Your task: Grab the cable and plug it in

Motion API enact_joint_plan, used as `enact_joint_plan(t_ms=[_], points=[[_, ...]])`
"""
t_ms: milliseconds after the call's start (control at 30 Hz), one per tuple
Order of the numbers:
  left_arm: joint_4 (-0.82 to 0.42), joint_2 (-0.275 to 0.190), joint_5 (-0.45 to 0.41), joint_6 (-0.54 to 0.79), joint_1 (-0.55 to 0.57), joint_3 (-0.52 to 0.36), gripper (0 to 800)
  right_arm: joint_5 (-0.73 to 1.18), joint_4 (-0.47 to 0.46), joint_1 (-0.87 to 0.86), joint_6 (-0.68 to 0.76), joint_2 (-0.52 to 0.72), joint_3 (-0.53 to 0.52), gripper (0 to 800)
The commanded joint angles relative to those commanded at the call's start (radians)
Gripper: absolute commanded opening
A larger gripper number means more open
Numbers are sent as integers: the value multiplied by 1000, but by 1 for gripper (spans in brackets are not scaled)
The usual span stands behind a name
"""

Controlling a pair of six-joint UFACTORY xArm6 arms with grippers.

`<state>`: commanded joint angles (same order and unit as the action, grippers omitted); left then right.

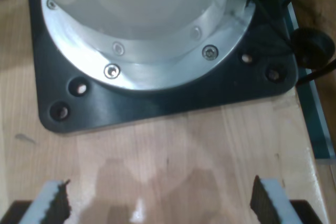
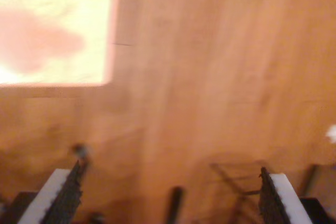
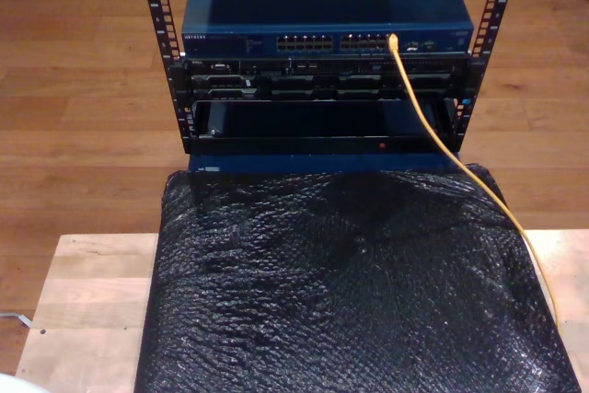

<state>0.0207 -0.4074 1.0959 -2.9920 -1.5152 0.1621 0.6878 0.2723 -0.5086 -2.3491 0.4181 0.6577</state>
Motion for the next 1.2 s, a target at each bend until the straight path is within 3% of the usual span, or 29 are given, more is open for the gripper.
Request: enact_joint_plan(t_ms=[167,400,733,1200], points=[[0,0,0,0,0,0,800,195,-5,-130,-44,40,0,798],[0,0,0,0,0,0,800,410,-8,-322,-232,106,-40,798],[0,0,0,0,0,0,800,448,-84,-578,-522,269,-226,798],[0,0,0,0,0,0,800,470,-196,-795,-718,319,-379,798]])
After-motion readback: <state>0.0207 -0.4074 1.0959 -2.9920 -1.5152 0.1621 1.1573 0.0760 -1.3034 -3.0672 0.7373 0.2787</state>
